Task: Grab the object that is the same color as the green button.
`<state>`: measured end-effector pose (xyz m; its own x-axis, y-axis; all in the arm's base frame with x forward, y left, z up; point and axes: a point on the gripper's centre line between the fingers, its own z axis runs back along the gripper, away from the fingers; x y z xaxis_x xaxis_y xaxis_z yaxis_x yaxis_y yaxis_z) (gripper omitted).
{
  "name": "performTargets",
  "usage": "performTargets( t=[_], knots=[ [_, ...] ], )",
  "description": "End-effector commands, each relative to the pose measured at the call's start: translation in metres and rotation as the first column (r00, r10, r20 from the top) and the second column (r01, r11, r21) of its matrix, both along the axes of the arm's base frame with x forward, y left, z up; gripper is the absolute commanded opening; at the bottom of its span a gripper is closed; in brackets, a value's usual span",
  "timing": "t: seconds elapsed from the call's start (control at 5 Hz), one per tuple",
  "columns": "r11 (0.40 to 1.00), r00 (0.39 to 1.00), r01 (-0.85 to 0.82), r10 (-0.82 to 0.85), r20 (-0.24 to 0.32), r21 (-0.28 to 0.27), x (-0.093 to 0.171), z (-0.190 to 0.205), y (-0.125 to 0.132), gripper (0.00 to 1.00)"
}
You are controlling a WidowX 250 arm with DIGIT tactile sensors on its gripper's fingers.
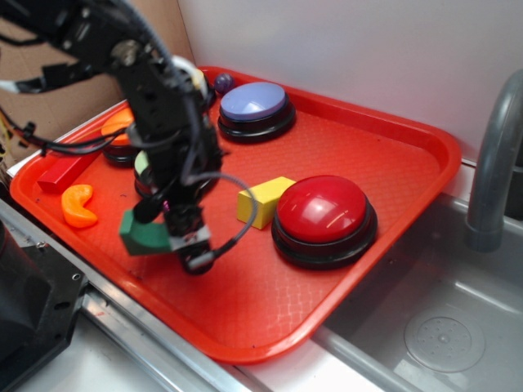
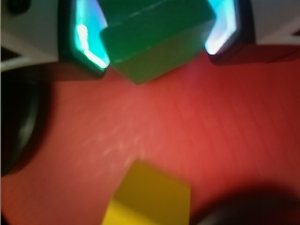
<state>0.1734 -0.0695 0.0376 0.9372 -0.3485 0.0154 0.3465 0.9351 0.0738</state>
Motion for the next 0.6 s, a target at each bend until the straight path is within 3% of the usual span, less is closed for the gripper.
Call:
performTargets(
  t=[0.0,0.2,0.4],
  knots=[
    [0.921,0.922,-0.383,0.386,0.039,-0.065,0.021,0.093,0.012,0.0],
    [0.871,0.876,-0.465,0.478,0.057,-0.158,0.018,0.129,0.026,0.0],
    [0.854,0.855,-0.492,0.511,0.089,-0.17,0.014,0.139,0.035,0.0]
  ],
)
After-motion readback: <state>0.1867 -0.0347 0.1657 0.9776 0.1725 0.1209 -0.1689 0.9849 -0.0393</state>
